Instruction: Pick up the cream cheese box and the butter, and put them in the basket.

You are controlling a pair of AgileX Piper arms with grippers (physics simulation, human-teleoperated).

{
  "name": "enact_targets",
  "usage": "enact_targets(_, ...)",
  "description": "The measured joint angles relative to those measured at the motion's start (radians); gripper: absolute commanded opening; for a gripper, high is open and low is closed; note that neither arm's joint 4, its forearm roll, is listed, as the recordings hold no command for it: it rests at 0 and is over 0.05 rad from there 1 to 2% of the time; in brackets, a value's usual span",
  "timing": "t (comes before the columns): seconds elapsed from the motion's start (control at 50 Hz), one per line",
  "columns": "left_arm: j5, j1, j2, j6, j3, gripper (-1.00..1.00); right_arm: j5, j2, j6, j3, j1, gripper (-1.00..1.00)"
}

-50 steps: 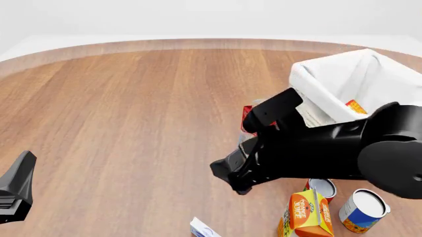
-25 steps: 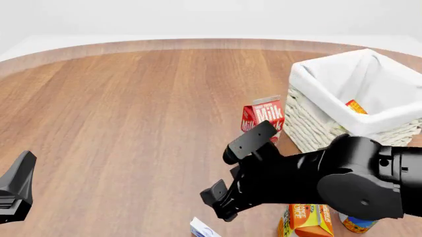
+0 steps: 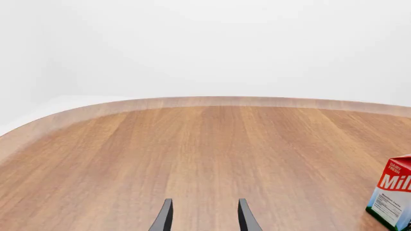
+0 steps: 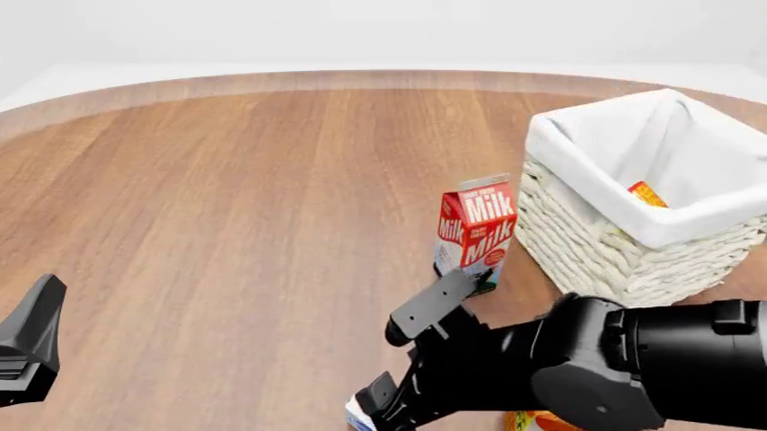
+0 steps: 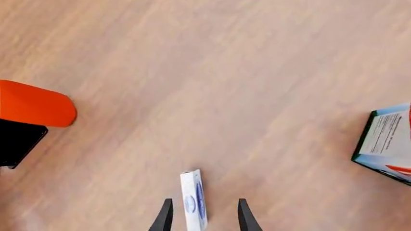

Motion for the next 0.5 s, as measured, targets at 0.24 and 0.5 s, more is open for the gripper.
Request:
enact_targets(0.24, 0.000, 0.000, 0.000, 0.000, 0.000, 1.00, -0.063, 0.078, 0.034, 0.023, 0.031, 1.00)
enact_targets(0.5, 0.000, 0.000, 0.000, 0.000, 0.000, 1.00, -0.124, 0.159, 0.070, 0.037, 0.065, 1.00)
